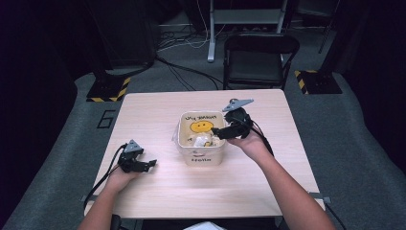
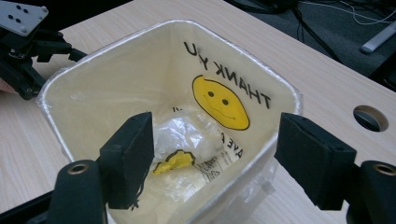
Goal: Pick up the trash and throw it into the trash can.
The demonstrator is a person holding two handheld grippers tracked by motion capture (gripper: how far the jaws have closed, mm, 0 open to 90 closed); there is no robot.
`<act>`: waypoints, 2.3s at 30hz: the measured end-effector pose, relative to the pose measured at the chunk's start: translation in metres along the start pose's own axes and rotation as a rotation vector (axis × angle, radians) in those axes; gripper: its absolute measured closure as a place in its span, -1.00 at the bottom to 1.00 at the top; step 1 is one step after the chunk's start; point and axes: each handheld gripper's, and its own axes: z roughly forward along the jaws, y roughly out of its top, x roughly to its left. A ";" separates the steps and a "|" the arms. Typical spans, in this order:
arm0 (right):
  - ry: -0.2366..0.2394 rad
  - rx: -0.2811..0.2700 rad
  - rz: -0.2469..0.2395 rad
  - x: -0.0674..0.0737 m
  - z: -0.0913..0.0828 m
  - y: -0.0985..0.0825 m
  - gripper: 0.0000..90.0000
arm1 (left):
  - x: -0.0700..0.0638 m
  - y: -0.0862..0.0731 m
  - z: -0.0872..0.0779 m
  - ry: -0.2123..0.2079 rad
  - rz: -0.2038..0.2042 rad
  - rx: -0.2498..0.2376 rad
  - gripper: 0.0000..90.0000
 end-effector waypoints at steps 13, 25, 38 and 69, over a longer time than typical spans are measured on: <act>-0.047 -0.019 0.025 -0.015 -0.026 -0.016 -0.40 | 0.000 0.000 0.000 0.000 -0.004 0.001 -0.64; -0.099 -0.021 0.059 -0.030 -0.046 -0.041 -0.40 | 0.000 0.000 0.000 0.000 -0.003 -0.002 -0.64; -0.153 0.003 0.088 -0.036 -0.047 -0.076 -0.38 | 0.000 0.000 0.000 -0.001 -0.004 0.002 -0.64; -0.179 0.060 0.165 -0.041 -0.024 -0.138 -0.38 | 0.000 0.000 0.000 0.001 -0.006 -0.006 -0.64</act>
